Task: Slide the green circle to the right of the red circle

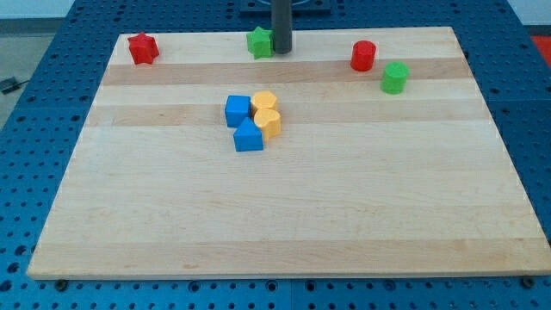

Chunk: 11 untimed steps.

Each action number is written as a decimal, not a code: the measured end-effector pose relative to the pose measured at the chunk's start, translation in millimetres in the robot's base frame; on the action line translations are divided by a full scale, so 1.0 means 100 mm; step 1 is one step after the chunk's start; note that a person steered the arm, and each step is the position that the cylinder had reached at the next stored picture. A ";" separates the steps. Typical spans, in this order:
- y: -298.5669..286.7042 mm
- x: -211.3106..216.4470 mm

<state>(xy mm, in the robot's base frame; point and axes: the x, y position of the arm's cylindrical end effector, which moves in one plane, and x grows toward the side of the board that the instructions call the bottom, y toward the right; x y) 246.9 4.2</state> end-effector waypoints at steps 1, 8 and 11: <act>0.23 0.29; 1.01 0.99; 1.80 0.70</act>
